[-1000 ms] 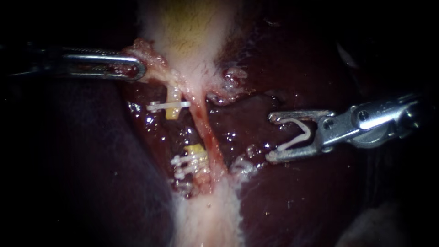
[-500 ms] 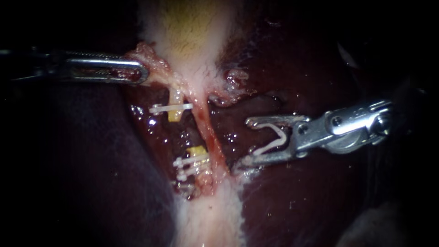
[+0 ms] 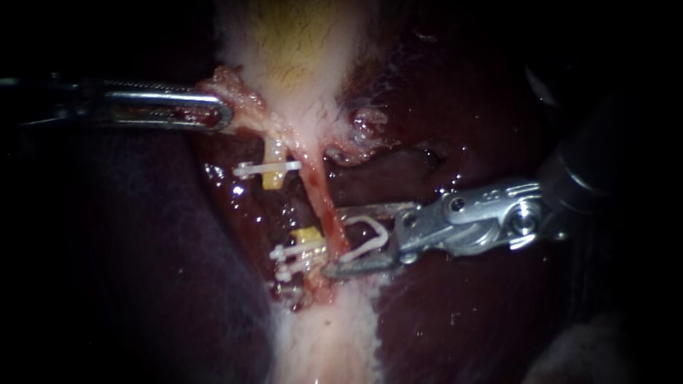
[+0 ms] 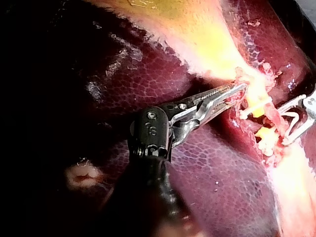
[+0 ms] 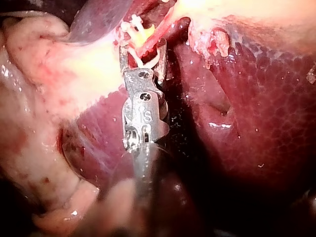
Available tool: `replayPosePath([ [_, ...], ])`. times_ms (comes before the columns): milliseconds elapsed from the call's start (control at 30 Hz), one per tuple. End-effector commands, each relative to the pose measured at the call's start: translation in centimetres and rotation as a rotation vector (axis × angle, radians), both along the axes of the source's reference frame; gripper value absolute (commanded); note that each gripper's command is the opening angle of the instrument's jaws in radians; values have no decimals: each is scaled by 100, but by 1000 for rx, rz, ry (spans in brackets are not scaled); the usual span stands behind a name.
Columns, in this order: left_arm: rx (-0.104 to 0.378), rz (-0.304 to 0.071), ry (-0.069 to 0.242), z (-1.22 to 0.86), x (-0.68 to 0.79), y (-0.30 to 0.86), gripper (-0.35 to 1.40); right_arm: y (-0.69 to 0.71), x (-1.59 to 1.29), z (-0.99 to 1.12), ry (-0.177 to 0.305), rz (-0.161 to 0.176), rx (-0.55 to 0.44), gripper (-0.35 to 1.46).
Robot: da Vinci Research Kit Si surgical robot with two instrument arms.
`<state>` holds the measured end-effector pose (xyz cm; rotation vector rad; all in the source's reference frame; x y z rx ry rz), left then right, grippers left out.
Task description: Clipping first clip right tube
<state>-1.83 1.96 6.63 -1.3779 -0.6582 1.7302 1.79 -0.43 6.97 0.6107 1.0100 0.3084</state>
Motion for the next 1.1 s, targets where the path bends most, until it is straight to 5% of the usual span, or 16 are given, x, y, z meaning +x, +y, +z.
replayPosePath([
  [33,0,0,0,0,0,0,-35,-2,2,1,7,6,7,48],
  [533,0,0,0,1,0,0,-35,-10,6,-6,127,60,86,48],
  [1100,0,1,0,2,1,1,-35,-37,11,-48,264,-10,185,45],
])
